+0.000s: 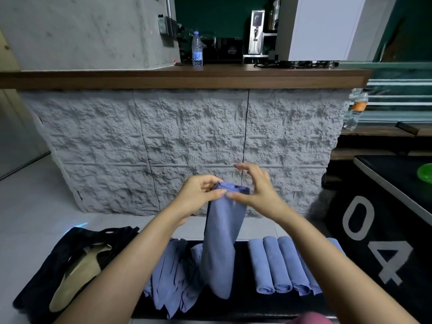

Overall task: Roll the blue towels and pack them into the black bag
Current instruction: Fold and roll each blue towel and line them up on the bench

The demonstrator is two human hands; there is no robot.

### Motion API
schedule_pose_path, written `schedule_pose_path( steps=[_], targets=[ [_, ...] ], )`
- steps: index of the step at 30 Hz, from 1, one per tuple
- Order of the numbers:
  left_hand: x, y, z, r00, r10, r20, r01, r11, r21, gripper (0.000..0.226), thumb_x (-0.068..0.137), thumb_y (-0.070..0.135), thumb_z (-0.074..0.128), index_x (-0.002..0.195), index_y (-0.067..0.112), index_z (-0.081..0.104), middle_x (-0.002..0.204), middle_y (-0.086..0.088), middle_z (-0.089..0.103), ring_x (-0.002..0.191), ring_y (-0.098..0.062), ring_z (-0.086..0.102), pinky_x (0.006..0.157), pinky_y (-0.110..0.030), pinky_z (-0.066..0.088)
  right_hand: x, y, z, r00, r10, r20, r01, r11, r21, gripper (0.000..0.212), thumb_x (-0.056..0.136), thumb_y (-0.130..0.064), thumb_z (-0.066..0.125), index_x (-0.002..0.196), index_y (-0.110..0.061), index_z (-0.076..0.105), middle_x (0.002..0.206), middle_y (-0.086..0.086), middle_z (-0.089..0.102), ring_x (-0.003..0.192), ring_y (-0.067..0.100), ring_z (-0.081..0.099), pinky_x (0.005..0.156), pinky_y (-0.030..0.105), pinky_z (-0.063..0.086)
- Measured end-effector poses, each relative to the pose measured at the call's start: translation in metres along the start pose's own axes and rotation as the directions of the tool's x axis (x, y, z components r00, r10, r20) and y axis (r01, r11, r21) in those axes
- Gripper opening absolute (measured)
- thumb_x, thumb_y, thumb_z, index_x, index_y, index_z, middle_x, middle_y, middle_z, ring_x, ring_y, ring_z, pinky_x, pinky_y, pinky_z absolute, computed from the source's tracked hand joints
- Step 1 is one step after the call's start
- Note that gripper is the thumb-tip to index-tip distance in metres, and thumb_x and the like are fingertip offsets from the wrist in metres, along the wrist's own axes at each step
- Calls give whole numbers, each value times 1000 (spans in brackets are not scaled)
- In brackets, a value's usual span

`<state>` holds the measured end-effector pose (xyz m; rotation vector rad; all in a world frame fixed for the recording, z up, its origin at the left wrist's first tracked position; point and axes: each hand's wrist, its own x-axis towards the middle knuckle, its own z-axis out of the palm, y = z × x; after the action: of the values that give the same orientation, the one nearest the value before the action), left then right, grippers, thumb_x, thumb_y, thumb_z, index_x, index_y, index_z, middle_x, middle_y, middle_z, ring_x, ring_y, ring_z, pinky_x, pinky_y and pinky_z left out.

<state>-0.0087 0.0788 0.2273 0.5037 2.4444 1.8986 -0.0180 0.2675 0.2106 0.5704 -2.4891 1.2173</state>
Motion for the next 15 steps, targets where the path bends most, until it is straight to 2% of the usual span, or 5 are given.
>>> schedule_pose_path(
  steps=[3, 5, 7, 11, 15],
  targets=[
    [-2, 4, -11, 980, -29, 196, 21, 999, 44, 21, 84, 0, 65, 90, 19, 66, 88, 6, 69, 85, 0, 62, 76, -12, 47, 6, 23, -7, 956, 19, 291, 42, 978, -202, 91, 54, -60, 77, 134, -33, 43, 136, -15, 44, 128, 10, 28, 107, 32, 21],
    [-1, 1, -25, 978, -58, 198, 42, 995, 85, 20, 85, 1, 64, 91, 20, 67, 91, 6, 68, 88, -2, 62, 76, -14, 47, 7, 33, -9, 908, 114, 402, -25, 975, -220, 53, 62, -51, 77, 106, -25, 60, 99, -9, 59, 94, 8, 48, 86, 35, 36],
    [4, -10, -43, 988, -95, 118, 76, 985, 155, 18, 85, 3, 64, 89, 21, 66, 93, 3, 67, 89, -7, 61, 80, -19, 46, 6, 42, -14, 888, 124, 442, -50, 983, -177, 24, 77, -29, 76, 79, -10, 61, 73, 2, 54, 67, 10, 44, 66, 32, 37],
    [13, -21, -65, 994, -95, -55, 106, 961, 254, 21, 87, 0, 61, 82, 21, 64, 86, -2, 64, 87, -17, 58, 82, -28, 46, 11, 30, -34, 935, 118, 335, -106, 993, -53, 12, 87, -15, 67, 83, -4, 66, 70, 2, 60, 60, 4, 48, 61, 24, 39],
    [16, -19, -55, 979, 36, -199, 28, 951, 309, 18, 86, 1, 61, 83, 19, 63, 86, 0, 64, 79, -12, 59, 78, -25, 47, 4, 14, -29, 999, 33, -6, -33, 997, -63, 8, 89, -16, 64, 85, -10, 67, 70, 0, 62, 64, 11, 55, 62, 26, 45]
  ],
)
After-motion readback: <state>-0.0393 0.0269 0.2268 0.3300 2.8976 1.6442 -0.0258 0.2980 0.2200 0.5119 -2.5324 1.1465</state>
